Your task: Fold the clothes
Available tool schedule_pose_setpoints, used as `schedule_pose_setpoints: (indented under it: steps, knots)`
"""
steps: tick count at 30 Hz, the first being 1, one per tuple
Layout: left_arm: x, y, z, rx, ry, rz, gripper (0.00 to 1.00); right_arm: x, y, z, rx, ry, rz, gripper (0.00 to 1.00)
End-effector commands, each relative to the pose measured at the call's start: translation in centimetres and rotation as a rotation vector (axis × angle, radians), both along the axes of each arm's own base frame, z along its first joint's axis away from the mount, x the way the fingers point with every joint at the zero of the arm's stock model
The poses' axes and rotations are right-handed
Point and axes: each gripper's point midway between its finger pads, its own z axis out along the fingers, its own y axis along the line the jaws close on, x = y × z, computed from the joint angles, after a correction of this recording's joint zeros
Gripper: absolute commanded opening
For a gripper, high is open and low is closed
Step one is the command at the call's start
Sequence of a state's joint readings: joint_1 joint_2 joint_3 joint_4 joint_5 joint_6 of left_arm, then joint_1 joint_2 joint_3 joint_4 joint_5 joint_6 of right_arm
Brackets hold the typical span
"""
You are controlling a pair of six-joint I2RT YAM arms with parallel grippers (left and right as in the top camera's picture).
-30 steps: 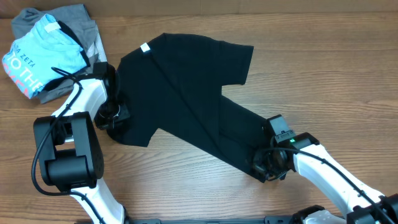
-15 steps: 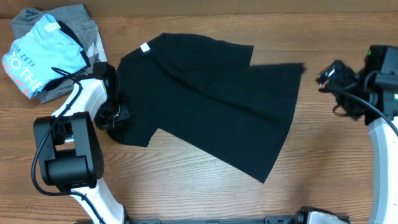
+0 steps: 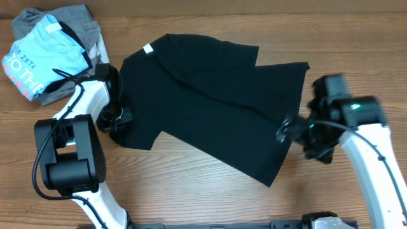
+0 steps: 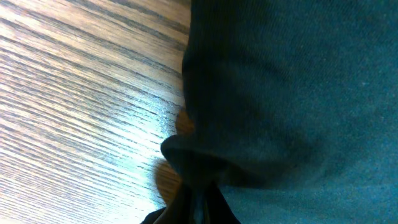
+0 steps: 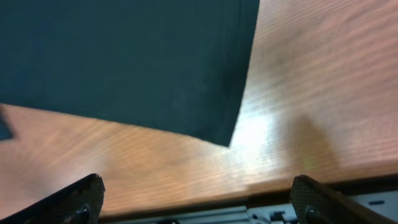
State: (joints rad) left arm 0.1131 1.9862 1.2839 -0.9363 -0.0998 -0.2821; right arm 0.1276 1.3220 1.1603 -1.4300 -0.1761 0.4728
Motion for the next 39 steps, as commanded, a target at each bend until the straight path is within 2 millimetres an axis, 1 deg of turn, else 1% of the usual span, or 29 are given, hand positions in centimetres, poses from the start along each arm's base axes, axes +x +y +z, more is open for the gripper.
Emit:
schedule_pose_setpoints:
  steps: [1,4,5,9,10,12,17,20,24,26,32,34,36,39]
  knots:
    - [-1.5,0.0,-2.1,-0.02,0.071,0.023,0.04,-2.3,0.4,-3.7,-0.022,0.084,-0.048,1.0]
    - [-1.6,-0.1,-2.1,-0.023,0.072,0.023,0.04,-3.7,1.1,-6.6,0.008,0.129,-0.063,1.0]
    - [-1.6,-0.1,-2.1,-0.023,0.074,0.023,0.04,-4.5,1.7,-8.3,0.041,0.148,-0.065,1.0]
    - [-1.6,-0.1,-2.1,-0.023,0.074,0.024,0.04,-5.4,2.9,-10.7,0.125,0.162,-0.074,1.0]
    - [-1.6,-0.1,-2.1,-0.023,0.075,0.024,0.04,-5.8,3.2,-11.7,0.144,0.156,-0.067,1.0]
    - [-1.6,-0.1,-2.1,-0.023,0.075,0.023,0.04,-6.1,3.5,-12.6,0.148,0.148,-0.053,1.0]
    - [-1.6,-0.1,-2.1,-0.027,0.073,0.024,0.04,-6.5,4.0,-13.3,0.148,0.15,-0.044,1.0]
    - [-1.6,-0.2,-2.1,-0.03,0.072,0.024,0.04,-6.4,3.5,-13.6,0.086,0.146,-0.082,0.98]
    - [-1.6,-0.2,-2.1,-0.031,0.073,0.024,0.04,-6.8,3.2,-14.2,0.026,0.167,-0.112,0.94]
    - [-1.6,-0.2,-2.1,-0.031,0.073,0.024,0.04,-6.9,2.9,-14.5,-0.007,0.179,-0.129,0.94]
    - [-1.5,-0.2,-2.1,-0.03,0.071,0.024,0.04,-6.8,2.8,-15.3,-0.03,0.194,-0.157,0.91]
    - [-1.5,-0.2,-2.1,-0.03,0.071,0.024,0.04,-6.7,2.9,-15.5,-0.031,0.199,-0.157,0.86]
    - [-1.5,-0.2,-2.1,-0.03,0.069,0.024,0.04,-6.7,2.9,-15.7,-0.033,0.206,-0.157,0.79]
    - [-1.4,-0.2,-2.1,-0.03,0.067,0.024,0.04,-6.6,3.0,-15.8,-0.029,0.204,-0.157,0.76]
